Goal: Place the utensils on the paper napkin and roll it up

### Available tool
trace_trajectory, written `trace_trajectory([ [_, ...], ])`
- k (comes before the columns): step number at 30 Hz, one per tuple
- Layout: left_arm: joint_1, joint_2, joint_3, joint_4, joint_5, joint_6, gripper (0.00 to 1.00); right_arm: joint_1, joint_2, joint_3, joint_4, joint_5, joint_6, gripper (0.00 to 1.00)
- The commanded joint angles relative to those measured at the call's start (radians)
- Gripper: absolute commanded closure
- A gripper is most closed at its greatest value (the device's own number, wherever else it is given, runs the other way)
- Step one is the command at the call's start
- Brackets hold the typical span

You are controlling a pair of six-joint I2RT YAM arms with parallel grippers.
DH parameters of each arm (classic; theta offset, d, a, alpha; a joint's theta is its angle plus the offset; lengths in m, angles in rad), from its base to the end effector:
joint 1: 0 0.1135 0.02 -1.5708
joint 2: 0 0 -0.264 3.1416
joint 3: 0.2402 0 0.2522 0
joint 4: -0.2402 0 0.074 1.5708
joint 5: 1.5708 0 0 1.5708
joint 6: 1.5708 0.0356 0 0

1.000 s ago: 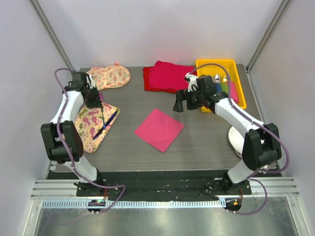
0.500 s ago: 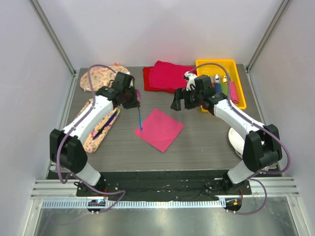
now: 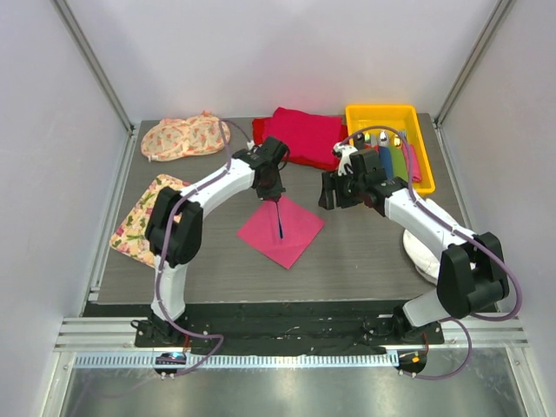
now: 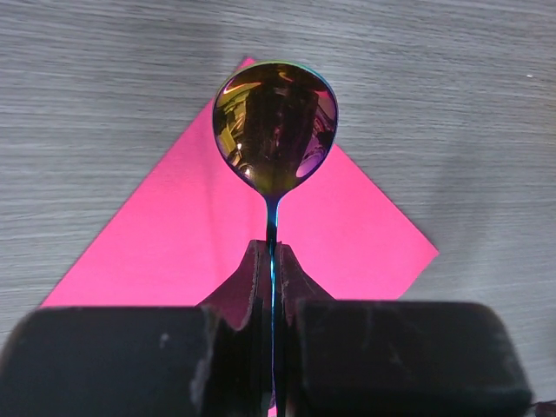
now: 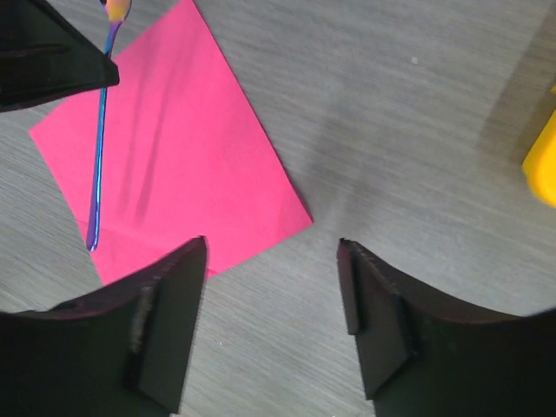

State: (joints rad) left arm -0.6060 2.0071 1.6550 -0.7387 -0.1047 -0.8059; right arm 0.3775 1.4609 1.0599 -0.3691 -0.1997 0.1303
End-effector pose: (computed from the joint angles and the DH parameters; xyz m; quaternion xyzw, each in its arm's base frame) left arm 0.3578 -0.2434 0.2276 -0.1092 0.9639 -0.1153 0.2136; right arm 0.2932 0.1238 0.2597 -0.1515 0.9046 0.1863 0.3523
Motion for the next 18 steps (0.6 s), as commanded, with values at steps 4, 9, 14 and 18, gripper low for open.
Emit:
trace_trajectory([
  [4, -0.017, 0.084, 0.107, -0.039, -0.056, -0.052, 1.00, -0.003, -0.022, -0.026, 0.015, 0.000, 0.005, 0.45],
  [9, -0.015, 0.130, 0.121, -0.048, -0.067, -0.052, 0.99, -0.003, 0.001, -0.028, 0.025, -0.021, 0.015, 0.56],
  [14, -0.017, 0.169, 0.141, -0.056, -0.070, -0.049, 0.96, -0.005, 0.016, -0.018, 0.030, -0.033, 0.022, 0.56],
  [18, -0.017, 0.186, 0.155, -0.062, -0.072, -0.046, 0.95, -0.005, 0.029, -0.017, 0.033, -0.041, 0.025, 0.57],
])
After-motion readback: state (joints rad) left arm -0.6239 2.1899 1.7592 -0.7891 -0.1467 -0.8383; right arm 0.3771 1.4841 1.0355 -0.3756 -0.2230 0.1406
